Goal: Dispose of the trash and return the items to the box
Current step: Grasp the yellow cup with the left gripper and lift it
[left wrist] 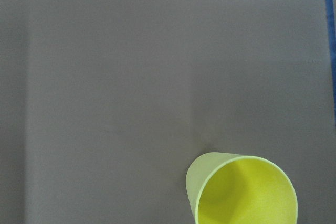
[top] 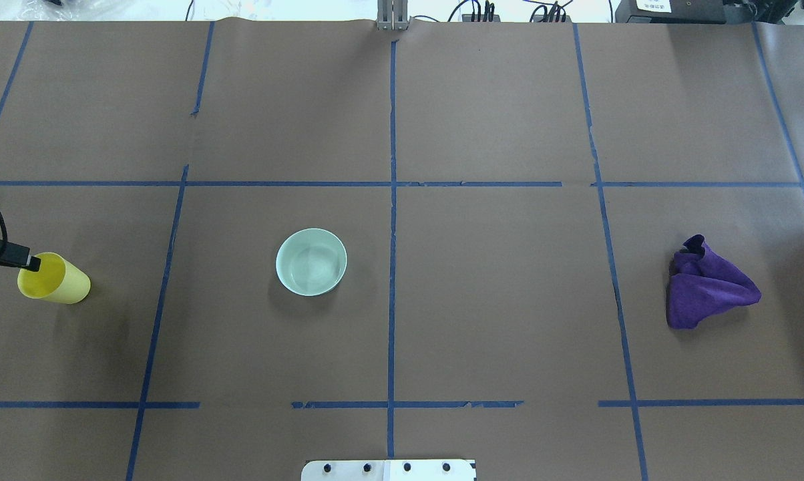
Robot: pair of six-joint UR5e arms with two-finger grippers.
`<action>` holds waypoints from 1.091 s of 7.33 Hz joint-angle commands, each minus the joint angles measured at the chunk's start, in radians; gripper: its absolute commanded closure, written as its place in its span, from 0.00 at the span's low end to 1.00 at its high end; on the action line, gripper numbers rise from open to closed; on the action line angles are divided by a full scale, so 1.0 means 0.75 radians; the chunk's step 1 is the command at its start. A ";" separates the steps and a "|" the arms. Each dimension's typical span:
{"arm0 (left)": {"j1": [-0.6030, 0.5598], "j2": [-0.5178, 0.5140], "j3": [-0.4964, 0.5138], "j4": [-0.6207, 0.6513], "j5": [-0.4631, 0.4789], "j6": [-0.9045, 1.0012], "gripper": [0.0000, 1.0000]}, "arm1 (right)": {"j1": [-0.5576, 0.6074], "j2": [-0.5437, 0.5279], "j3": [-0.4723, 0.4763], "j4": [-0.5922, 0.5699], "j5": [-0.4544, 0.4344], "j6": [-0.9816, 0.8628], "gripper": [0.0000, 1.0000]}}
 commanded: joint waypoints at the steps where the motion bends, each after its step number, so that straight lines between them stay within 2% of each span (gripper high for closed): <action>1: 0.036 -0.012 0.017 0.000 0.001 -0.004 0.00 | -0.001 0.000 0.001 0.000 0.000 0.000 0.00; 3: 0.085 -0.012 0.024 0.000 0.003 -0.002 0.00 | 0.001 0.000 0.001 -0.004 -0.002 0.000 0.00; 4: 0.097 -0.012 0.028 0.000 0.003 -0.002 0.27 | -0.009 0.000 0.001 -0.006 -0.002 0.000 0.00; 5: 0.097 -0.012 0.026 0.000 0.003 -0.002 0.74 | -0.019 0.000 0.003 -0.008 -0.002 0.000 0.00; 6: 0.095 -0.012 0.018 0.000 0.003 -0.002 1.00 | -0.039 0.002 0.007 -0.006 -0.012 0.000 0.00; 8: 0.095 -0.019 0.005 0.002 0.003 -0.002 1.00 | -0.042 0.000 0.029 -0.008 0.002 0.000 0.00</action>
